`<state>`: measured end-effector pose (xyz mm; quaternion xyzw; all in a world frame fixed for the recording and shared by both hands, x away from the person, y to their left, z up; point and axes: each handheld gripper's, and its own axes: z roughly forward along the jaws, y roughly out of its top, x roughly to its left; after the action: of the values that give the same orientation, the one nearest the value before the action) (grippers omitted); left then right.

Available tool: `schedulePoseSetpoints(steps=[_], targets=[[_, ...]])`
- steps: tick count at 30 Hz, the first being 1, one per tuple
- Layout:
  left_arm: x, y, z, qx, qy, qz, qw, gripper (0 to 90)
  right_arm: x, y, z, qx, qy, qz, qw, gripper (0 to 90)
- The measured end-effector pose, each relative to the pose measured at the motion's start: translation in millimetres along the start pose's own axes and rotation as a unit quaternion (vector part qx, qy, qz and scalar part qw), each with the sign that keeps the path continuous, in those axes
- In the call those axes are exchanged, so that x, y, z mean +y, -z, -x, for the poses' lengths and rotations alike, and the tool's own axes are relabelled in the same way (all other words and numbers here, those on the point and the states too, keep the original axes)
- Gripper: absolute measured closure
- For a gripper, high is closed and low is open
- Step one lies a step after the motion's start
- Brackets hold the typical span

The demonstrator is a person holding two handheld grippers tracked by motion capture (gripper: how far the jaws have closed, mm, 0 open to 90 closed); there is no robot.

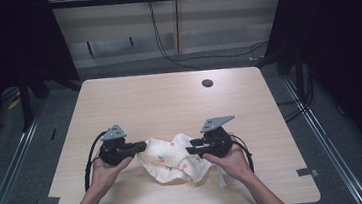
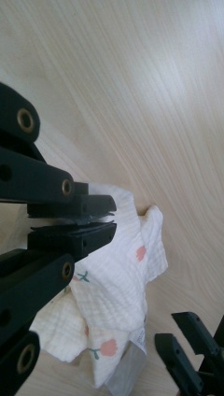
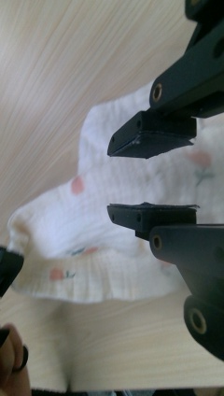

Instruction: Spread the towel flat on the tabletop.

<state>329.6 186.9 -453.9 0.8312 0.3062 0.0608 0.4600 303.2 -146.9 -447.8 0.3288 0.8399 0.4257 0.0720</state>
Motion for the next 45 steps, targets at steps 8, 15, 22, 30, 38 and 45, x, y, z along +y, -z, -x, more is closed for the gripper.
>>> schedulePoseSetpoints(steps=[8,15,22,30,38,45], targets=[[-6.2,-0.1,0.4,-0.002,0.002,-0.008,1.0,85.2,-34.6,4.6,19.1,-0.02,-0.033,-0.039,0.9985,61.2],[-7.1,2.4,6.7,-0.017,-0.001,-0.003,0.9998,84.9,-52.6,8.7,24.1,-0.026,-0.052,-0.047,0.9972,65.1],[-11.2,2.8,-0.6,-0.012,0.01,0.001,0.9999,84.9,-55.6,-1.6,24.8,-0.021,-0.044,-0.055,0.9973,61.7],[-16.1,2.0,-4.9,-0.01,0.015,-0.003,0.9998,84.5,-57.7,-5.2,16.7,-0.058,0.002,-0.065,0.9962,66.8],[-25.8,-5.0,-11.8,-0.013,0.033,-0.031,0.9989,69.7,-60.0,-5.5,17.5,-0.039,-0.018,-0.055,0.9976,84.4],[-32.1,-8.5,-16.5,0.001,0.036,-0.048,0.9982,61.3,-59.2,-1.4,18.9,-0.033,-0.029,-0.043,0.9981,85.2]])
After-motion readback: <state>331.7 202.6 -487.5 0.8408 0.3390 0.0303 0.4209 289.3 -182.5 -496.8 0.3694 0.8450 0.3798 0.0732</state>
